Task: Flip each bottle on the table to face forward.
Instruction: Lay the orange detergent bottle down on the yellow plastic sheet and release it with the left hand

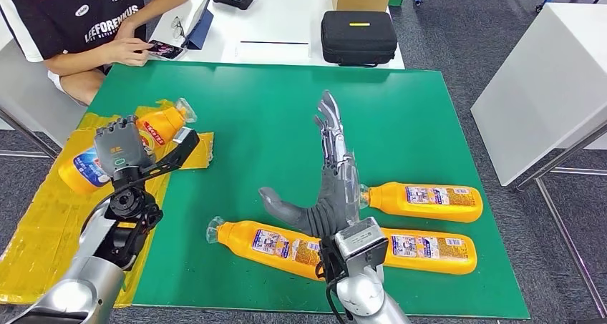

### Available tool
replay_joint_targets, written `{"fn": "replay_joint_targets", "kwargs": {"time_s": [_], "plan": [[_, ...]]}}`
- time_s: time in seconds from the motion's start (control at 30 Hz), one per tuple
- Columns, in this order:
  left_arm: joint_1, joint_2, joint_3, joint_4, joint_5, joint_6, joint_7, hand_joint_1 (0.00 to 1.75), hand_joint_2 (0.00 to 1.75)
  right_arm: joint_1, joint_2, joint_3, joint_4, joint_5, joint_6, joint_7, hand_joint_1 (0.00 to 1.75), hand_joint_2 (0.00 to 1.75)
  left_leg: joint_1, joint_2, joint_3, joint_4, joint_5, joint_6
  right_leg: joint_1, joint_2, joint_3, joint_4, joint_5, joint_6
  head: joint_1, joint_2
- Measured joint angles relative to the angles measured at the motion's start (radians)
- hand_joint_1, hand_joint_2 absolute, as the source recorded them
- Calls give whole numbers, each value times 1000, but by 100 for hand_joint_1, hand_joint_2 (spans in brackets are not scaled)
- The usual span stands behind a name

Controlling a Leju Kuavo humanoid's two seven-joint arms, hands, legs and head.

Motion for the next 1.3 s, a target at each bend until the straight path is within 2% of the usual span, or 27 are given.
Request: {"fn": "replay_joint_targets", "kwargs": {"time_s": [0.13,0.23,0.33,0.43,0.5,0.57,0.77,1.13,1.3], "plan": [[-13,13,-6,49,0,-60,41,175,175,-5,0,0,5,1,15,0,0,175,0,0,0,0,0,0,0,0,0,0,0,0,0,0],[-15,21,0,81,8,-42,6,175,175,-12,1,0,14,-1,25,-2,0,175,0,0,0,0,0,0,0,0,0,0,0,0,0,0],[-14,26,22,107,15,30,-73,175,175,-19,1,-1,28,-6,36,-9,0,175,0,0,0,0,0,0,0,0,0,0,0,0,0,0],[-11,34,32,127,5,158,-154,175,175,-28,1,-1,47,-18,47,-21,0,175,0,0,0,0,0,0,0,0,0,0,0,0,0,0],[-7,44,15,140,0,233,-172,175,175,-37,1,-1,63,-30,54,-29,0,175,0,0,0,0,0,0,0,0,0,0,0,0,0,0],[-3,55,-14,149,-1,260,-166,175,175,-46,2,-1,79,-36,58,-34,0,175,0,0,0,0,0,0,0,0,0,0,0,0,0,0],[9,70,-60,169,-2,263,-166,175,175,-58,4,-1,109,-39,60,-37,0,175,0,0,0,0,0,0,0,0,0,0,0,0,0,0],[10,80,-81,188,-2,262,-172,175,175,-60,10,-1,135,-39,60,-38,0,175,0,0,0,0,0,0,0,0,0,0,0,0,0,0],[9,81,-110,208,-2,233,-152,175,175,-60,10,-1,142,-40,69,-38,0,175,0,0,0,0,0,0,0,0,0,0,0,0,0,0]]}}
